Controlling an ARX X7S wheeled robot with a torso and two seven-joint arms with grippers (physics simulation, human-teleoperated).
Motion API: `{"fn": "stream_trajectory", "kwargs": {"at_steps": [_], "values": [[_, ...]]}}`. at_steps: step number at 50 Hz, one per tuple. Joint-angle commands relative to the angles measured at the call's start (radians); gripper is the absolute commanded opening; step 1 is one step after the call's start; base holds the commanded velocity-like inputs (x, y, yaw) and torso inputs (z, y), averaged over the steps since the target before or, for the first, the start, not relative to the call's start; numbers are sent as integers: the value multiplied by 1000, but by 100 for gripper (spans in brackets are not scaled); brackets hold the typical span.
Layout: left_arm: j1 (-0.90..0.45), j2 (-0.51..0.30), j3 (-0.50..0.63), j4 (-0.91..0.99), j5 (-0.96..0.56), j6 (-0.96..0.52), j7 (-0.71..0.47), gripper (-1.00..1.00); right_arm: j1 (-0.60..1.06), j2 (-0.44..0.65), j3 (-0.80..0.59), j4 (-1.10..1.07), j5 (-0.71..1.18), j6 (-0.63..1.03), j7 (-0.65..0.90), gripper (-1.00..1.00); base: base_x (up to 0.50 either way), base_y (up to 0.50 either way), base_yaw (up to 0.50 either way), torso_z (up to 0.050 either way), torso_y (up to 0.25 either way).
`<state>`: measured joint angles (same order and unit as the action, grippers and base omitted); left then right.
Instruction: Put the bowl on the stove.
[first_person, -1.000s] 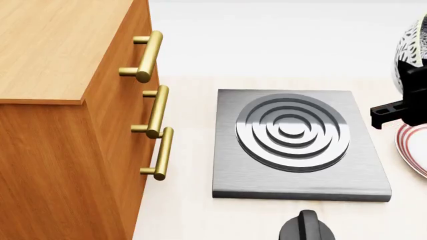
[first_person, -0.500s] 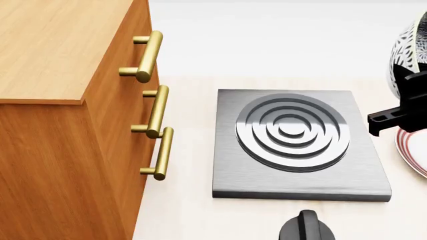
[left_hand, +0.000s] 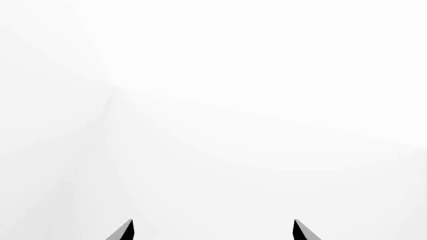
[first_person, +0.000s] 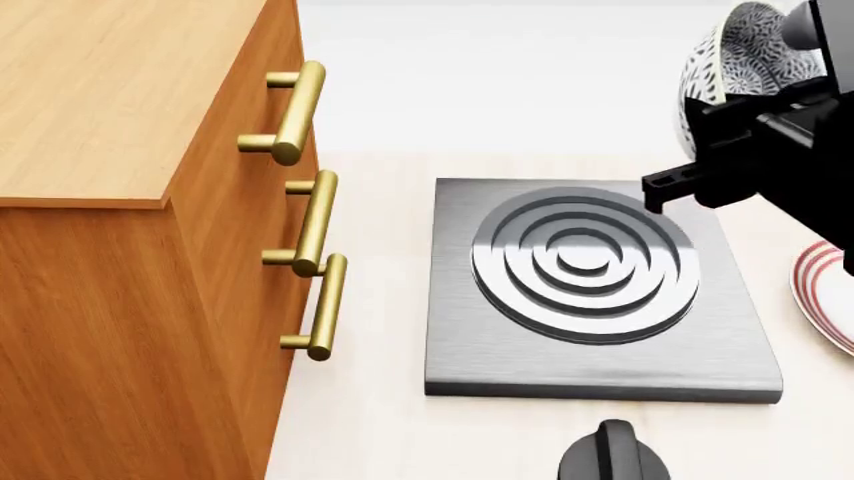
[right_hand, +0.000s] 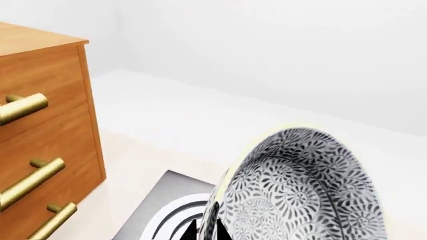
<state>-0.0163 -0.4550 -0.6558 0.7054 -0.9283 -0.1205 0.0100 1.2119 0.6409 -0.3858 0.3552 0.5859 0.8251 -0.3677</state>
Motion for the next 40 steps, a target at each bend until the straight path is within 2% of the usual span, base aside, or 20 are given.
{"fn": "stream_trajectory", "kwargs": {"at_steps": [1,7,14,40], "values": [[6,17,-20,6,8,-1,31,100,121,-155,-57,296,-115,-154,-98,-100,0,0,0,0,0],[10,16,-22,7,5,0,32,100,199,-238,-103,528,-170,-263,-155,-100,0,0,0,0,0],[9,13,-24,7,-4,0,26,100,330,-368,-134,948,-232,-469,-231,-100,0,0,0,0,0],[-9,24,-6,-9,9,5,-1,100,312,-479,154,953,-524,-367,-225,-100,0,0,0,0,1]]}}
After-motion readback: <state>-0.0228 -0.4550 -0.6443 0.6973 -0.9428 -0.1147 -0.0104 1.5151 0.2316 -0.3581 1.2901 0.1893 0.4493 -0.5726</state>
